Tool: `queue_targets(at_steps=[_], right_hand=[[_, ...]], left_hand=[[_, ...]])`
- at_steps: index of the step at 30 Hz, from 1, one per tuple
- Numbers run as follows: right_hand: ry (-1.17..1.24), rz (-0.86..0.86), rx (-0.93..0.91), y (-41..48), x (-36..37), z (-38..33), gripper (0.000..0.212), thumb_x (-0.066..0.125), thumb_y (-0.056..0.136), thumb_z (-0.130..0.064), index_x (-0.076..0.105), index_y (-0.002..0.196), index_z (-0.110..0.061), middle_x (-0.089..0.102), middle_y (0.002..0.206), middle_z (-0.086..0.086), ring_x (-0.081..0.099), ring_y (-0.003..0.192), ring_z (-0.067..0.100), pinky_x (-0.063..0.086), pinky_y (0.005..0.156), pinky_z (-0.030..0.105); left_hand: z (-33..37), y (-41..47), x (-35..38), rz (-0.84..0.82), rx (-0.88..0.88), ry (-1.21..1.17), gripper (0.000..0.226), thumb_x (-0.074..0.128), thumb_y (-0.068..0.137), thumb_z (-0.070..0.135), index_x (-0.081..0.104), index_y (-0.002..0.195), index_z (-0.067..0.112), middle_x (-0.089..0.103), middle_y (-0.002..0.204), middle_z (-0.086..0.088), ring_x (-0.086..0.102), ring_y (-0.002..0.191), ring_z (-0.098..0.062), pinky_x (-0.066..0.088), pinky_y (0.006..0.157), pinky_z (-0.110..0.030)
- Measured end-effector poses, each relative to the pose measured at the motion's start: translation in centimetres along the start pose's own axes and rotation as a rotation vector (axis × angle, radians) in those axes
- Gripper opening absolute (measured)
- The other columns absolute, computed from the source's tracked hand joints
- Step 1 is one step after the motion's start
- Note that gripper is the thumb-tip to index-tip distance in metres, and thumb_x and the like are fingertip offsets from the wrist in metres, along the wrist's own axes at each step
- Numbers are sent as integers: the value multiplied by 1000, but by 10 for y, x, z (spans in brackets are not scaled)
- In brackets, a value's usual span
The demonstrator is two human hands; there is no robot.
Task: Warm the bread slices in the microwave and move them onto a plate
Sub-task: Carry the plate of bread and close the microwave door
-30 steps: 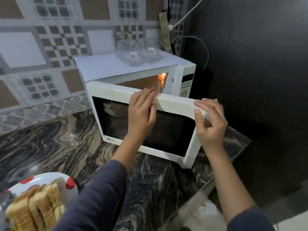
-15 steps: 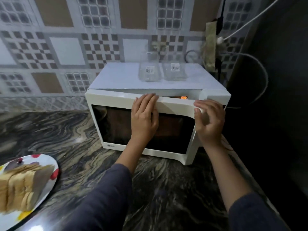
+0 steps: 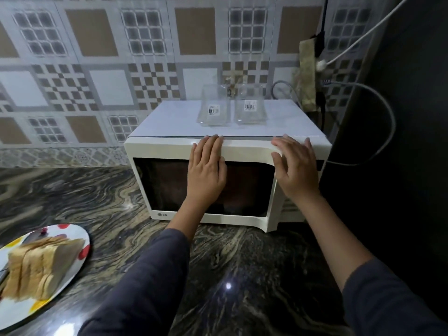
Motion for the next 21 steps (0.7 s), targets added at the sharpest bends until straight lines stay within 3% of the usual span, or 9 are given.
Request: queue_targets(at_steps=[3,5,8,10,12,15,18,21], right_hand=[[85,-123,3,11,-6,6,49,38,89,-41,58,122,-11,55,135,5,40,135,20,11,114,35],[117,-179,14,19,-10,12,61,40,82,-51,56,125,-12,48,142,4,33,139,19,8,115,37],[29,-271,86,29,-17,23,86,44,69,-71,45,136,-16,38,149,-1,24,143,15,3,116,40],[-46,-389,130,32,-22,30,99,49,66,-80,35,143,-18,31,152,-3,18,144,13,2,117,41],[-99,-476,130,32,-27,35,108,45,64,-86,28,146,-18,25,155,-4,17,144,12,4,117,38],[-125,-489,117,29,-31,39,107,44,60,-79,27,147,-20,23,155,-6,18,143,12,8,116,35],[-107,-434,100,27,-29,41,106,47,60,-80,31,146,-20,27,154,-5,22,142,13,11,115,36],[-106,-378,78,25,-25,45,107,45,59,-85,36,143,-19,33,152,-4,28,140,15,15,114,38]], left_hand=[[8,-6,0,-46,-75,-37,56,43,92,23,29,145,9,29,153,-10,13,144,-22,-3,118,-28],[21,-19,2,-47,-142,-113,62,44,92,27,22,147,7,19,155,-13,5,145,-25,1,120,-32],[46,-45,11,-55,-199,-299,59,47,92,30,30,143,5,25,152,-15,14,143,-23,11,119,-29],[62,-56,21,-143,-236,-452,51,47,92,32,41,134,5,40,138,-12,33,131,-19,24,111,-22],[77,-61,35,-279,-254,-582,38,46,94,32,50,120,4,52,113,-9,48,107,-17,39,94,-26],[97,-62,56,-498,-314,-713,24,43,98,29,51,97,7,50,81,1,48,72,-12,36,64,-29],[103,-64,72,-518,-385,-692,28,39,99,26,44,78,8,43,69,1,43,66,-16,26,60,-29],[100,-63,80,-501,-369,-672,35,37,100,28,51,82,1,56,78,-13,52,70,-24,34,59,-32]])
Point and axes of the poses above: each hand's wrist, its own y-axis towards the middle knuckle, its own x-axis out of the palm, z = x × y, the point moved 3 cm from there along y, towards the middle knuckle
